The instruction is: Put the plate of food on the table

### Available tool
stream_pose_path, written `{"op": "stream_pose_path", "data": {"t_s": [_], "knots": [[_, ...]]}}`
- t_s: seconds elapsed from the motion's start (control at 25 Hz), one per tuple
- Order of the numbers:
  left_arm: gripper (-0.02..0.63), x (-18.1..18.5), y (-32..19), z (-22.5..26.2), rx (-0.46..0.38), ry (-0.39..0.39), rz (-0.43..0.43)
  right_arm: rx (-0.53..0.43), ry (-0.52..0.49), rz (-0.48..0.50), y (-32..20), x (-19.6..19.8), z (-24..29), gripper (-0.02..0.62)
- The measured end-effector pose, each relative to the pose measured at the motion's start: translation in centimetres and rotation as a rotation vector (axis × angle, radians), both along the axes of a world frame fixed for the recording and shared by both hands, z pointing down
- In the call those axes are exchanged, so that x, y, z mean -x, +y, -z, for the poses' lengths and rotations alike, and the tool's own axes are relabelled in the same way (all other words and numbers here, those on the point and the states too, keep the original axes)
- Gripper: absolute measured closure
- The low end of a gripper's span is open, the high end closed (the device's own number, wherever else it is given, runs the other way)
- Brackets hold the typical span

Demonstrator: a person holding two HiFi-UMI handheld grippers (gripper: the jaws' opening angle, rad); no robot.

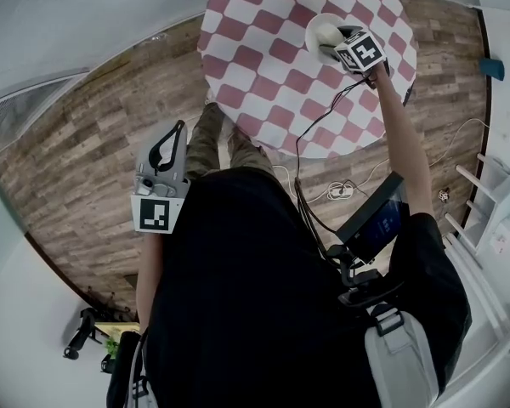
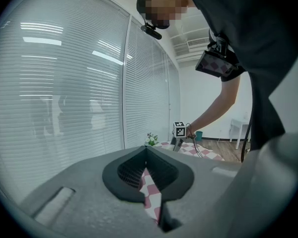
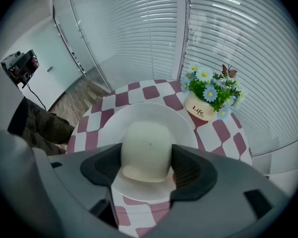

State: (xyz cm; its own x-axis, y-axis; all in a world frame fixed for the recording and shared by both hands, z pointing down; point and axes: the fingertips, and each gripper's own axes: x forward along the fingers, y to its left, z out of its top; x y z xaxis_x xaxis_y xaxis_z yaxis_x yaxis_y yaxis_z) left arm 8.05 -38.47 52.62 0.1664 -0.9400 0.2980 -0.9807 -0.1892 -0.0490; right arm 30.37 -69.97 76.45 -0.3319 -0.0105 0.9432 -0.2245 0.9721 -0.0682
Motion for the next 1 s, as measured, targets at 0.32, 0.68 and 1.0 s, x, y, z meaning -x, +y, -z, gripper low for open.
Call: {"op": "stream_pose_path", "data": {"t_s": [0.32, 0.68, 1.0], "knots": [[0.612, 1.4, 0.5, -0.3, 0.015, -0.013, 0.047, 0.008, 0.034, 0.004, -0.6, 0.9, -2.8, 0.281], [0.612, 1.9, 1.6, -0.4, 0.042, -0.011, 0.073, 0.018, 0.072, 0.005, -0.5, 1.1, -4.5, 0.281], [0.612, 3.0, 1.5, -1.5, 0.063, -0.011, 0.096, 0.032, 0.104, 0.015, -0.9, 1.8, -7.0, 0.281]]}}
